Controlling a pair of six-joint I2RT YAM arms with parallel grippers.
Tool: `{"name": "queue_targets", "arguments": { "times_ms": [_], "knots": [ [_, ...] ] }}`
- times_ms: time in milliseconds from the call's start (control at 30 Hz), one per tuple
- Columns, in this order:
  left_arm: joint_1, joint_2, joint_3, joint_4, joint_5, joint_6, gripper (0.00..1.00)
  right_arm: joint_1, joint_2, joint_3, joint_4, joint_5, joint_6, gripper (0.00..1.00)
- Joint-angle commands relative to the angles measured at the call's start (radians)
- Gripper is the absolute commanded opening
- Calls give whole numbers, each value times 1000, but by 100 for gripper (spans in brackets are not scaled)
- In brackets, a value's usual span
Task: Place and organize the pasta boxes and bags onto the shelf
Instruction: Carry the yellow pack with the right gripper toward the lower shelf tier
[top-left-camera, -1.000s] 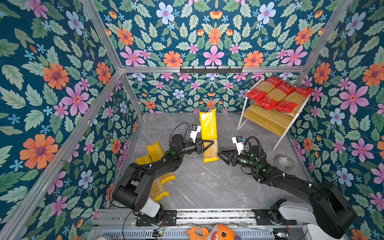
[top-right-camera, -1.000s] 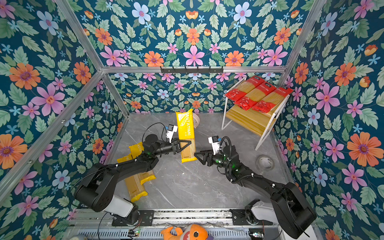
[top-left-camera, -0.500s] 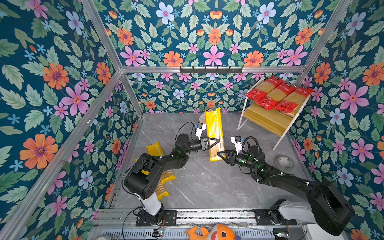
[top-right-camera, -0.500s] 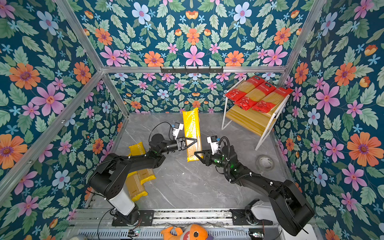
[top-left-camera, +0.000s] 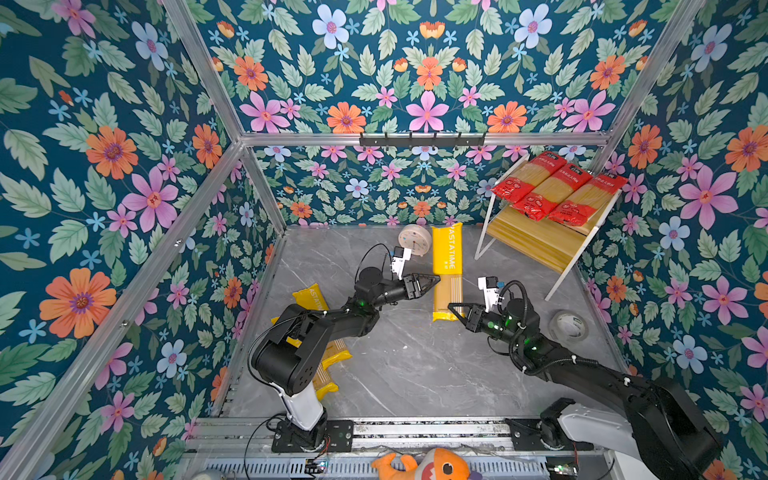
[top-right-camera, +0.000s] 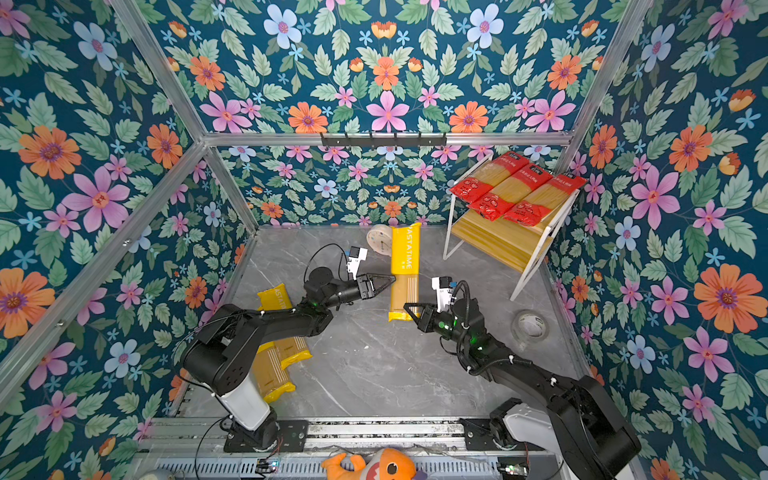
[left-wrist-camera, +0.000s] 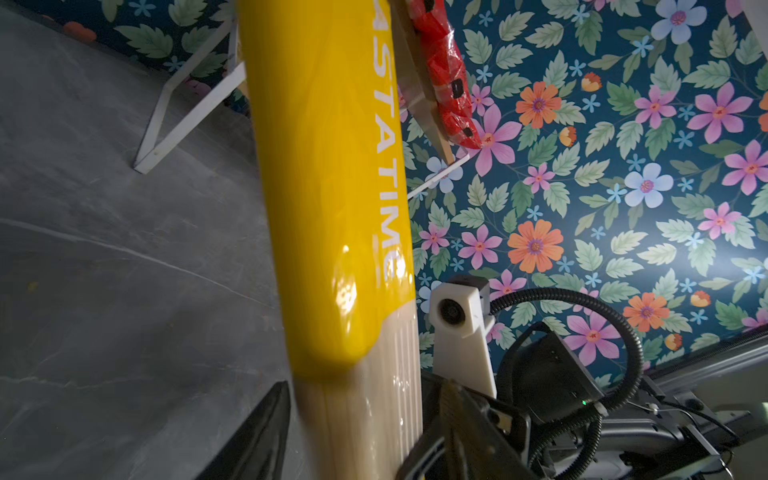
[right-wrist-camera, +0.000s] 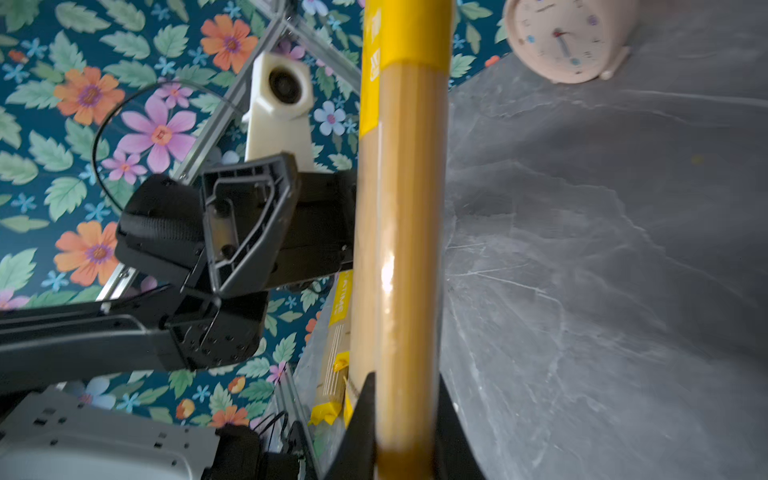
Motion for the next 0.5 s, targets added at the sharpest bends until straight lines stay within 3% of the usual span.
{"name": "queue_targets", "arguments": {
  "times_ms": [0,300,467],
  "knots": [
    [10,-1,-32,22,-72,12,61,-23,-64,3,64,159,34,0],
    [10,-5,-117,34,-110,9,61,-227,-153,37,-70,160,52,0],
    [10,-9,-142,16,-121,24,61,-313,-84,112,-76,171,21,0]
  ]
}}
